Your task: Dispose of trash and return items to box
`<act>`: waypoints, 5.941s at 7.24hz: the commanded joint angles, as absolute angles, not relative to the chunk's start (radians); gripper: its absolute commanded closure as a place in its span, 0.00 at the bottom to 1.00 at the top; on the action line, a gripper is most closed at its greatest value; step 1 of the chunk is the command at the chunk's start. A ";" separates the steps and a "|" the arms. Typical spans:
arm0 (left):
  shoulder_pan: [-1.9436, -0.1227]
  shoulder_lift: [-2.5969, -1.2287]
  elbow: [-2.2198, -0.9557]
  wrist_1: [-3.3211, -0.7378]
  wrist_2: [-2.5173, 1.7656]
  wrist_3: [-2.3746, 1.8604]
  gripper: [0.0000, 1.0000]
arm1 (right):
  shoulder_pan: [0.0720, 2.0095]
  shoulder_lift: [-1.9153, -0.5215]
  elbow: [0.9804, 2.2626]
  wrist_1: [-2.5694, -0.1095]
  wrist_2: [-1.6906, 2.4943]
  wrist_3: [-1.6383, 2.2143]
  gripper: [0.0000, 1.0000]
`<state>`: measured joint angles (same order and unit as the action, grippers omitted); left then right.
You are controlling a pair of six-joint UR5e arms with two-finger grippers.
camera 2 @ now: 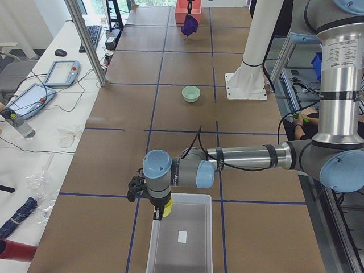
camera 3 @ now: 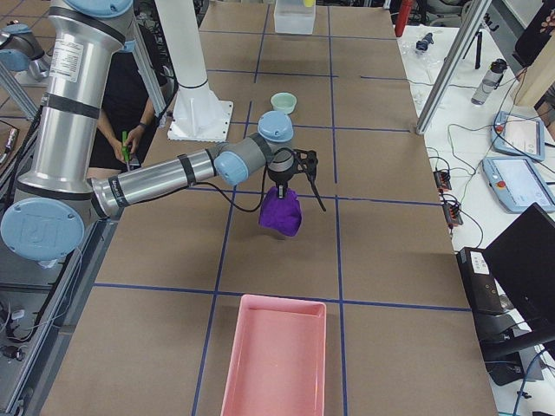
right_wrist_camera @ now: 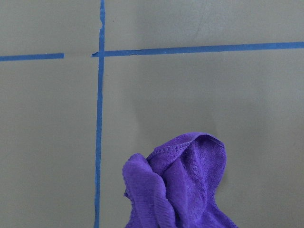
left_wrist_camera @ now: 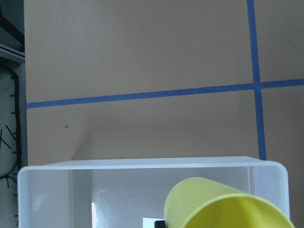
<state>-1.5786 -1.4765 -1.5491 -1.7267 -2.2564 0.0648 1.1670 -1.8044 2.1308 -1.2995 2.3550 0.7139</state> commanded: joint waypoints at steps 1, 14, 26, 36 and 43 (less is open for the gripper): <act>-1.526 -1.436 -1.496 -1.822 -2.337 0.063 1.00 | 1.254 -1.784 2.151 -1.307 2.405 0.712 1.00; -1.480 -1.395 -1.623 -1.977 -2.293 0.066 0.00 | 1.447 -1.772 2.195 -1.308 2.482 0.707 1.00; -1.026 -1.629 -2.057 -1.922 -2.275 -1.063 0.00 | 1.764 -1.731 1.751 -1.643 2.235 -0.343 1.00; -0.447 -1.946 -1.864 -1.853 -1.815 -1.558 0.06 | 1.796 -1.557 1.586 -1.811 2.296 -0.417 0.00; -0.388 -1.951 -1.838 -1.850 -1.802 -1.569 1.00 | 1.783 -1.572 1.702 -1.804 2.364 -0.287 0.00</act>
<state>-0.3909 -1.9486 -1.8338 -1.8501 -1.7996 -1.5694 1.7896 -1.5686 1.6685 -1.8048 2.3628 -0.3074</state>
